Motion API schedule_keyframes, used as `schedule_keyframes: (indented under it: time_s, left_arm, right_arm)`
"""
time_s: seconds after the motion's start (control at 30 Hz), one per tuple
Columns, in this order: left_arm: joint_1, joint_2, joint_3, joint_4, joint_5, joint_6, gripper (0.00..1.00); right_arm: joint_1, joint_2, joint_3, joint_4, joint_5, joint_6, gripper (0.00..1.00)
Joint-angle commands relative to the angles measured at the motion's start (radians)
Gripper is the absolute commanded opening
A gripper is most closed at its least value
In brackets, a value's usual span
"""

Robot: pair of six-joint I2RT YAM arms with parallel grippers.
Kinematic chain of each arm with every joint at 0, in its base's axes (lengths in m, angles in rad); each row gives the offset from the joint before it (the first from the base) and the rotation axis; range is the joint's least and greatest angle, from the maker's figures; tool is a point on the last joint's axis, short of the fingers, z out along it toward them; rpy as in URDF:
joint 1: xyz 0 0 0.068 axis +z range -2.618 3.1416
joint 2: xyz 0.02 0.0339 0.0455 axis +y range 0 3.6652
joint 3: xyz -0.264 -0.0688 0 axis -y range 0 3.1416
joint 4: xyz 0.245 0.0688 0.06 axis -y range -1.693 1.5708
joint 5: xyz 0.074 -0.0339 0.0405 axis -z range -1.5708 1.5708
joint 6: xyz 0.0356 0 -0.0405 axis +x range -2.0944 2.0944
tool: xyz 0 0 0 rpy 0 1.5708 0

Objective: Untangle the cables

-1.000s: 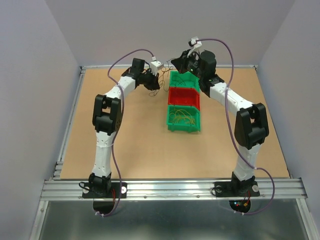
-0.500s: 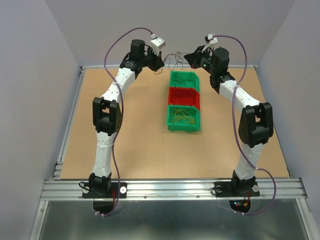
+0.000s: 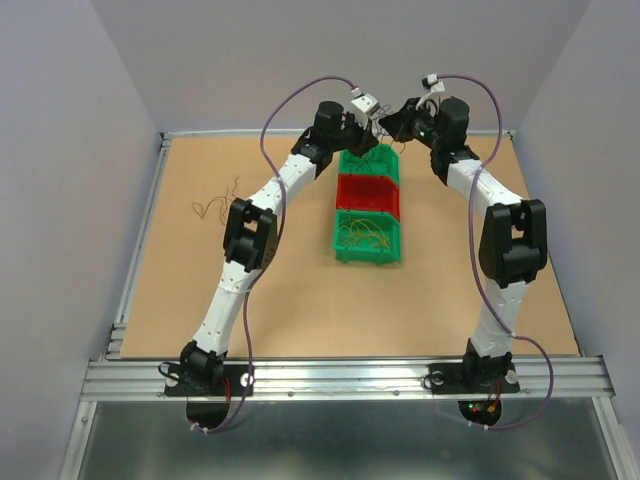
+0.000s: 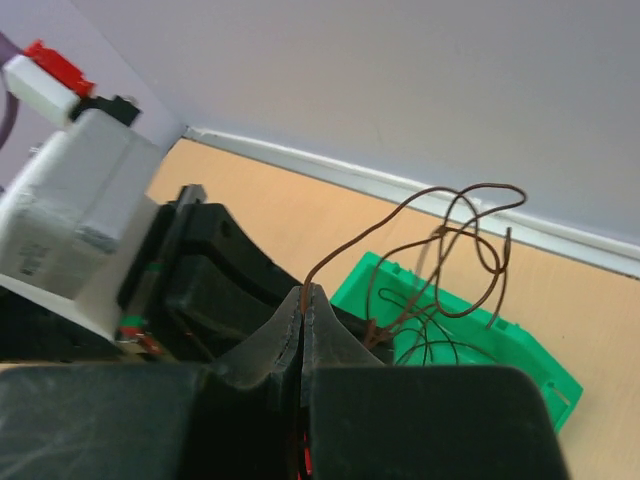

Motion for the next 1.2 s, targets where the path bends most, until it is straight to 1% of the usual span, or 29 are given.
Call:
schedule_keyframes:
  time_s: [0.0, 0.03, 0.1, 0.17, 0.37, 0.47, 0.53, 0.57, 0.6, 0.77, 0.87, 0.93, 1.0, 1.13, 1.17]
  left_arm:
    - [0.008, 0.029, 0.103, 0.102, -0.067, -0.081, 0.0]
    - [0.007, 0.04, 0.1, 0.114, -0.074, -0.081, 0.0]
    - [0.008, 0.05, 0.1, 0.141, -0.107, -0.133, 0.0]
    - [0.01, 0.073, 0.108, 0.145, -0.112, -0.159, 0.0]
    - [0.019, 0.103, 0.11, 0.151, -0.138, -0.175, 0.0]
    - [0.027, 0.08, 0.077, 0.151, -0.121, -0.173, 0.0]
    - [0.028, 0.045, 0.03, 0.154, -0.101, -0.149, 0.04]
    - [0.028, 0.031, -0.002, 0.158, -0.092, -0.144, 0.1]
    - [0.028, 0.018, -0.018, 0.159, -0.075, -0.138, 0.13]
    - [0.028, -0.06, -0.12, 0.155, -0.043, -0.118, 0.25]
    - [0.027, -0.083, -0.153, 0.145, -0.043, -0.098, 0.27]
    - [0.028, -0.092, -0.168, 0.127, -0.034, -0.092, 0.31]
    - [0.028, -0.1, -0.174, 0.109, -0.023, -0.09, 0.34]
    - [0.027, -0.157, -0.223, 0.104, -0.018, -0.041, 0.42]
    - [0.028, -0.19, -0.235, 0.104, -0.017, -0.032, 0.44]
  right_arm:
    - [0.001, 0.006, -0.02, -0.053, -0.052, -0.014, 0.01]
    - [0.001, 0.019, -0.025, -0.077, -0.052, -0.026, 0.0]
    - [0.001, 0.036, -0.026, -0.099, -0.044, -0.04, 0.0]
    - [0.001, 0.075, -0.011, -0.145, -0.041, -0.046, 0.01]
    - [0.001, 0.185, 0.078, -0.205, -0.075, -0.02, 0.01]
    - [0.001, 0.188, 0.09, -0.24, -0.057, -0.029, 0.01]
    - [0.001, 0.181, 0.084, -0.249, -0.034, -0.034, 0.01]
    - [0.003, 0.179, 0.08, -0.253, -0.017, -0.036, 0.01]
    - [0.003, 0.179, 0.081, -0.254, -0.008, -0.037, 0.0]
    - [0.003, 0.211, 0.132, -0.277, 0.048, -0.048, 0.0]
    - [0.015, 0.254, 0.176, -0.331, 0.051, -0.074, 0.01]
    - [0.021, 0.27, 0.21, -0.383, 0.055, -0.103, 0.01]
    - [0.035, 0.279, 0.219, -0.406, 0.051, -0.12, 0.0]
    - [0.053, 0.294, 0.239, -0.467, 0.038, -0.175, 0.01]
    - [0.062, 0.299, 0.256, -0.505, 0.037, -0.187, 0.01]
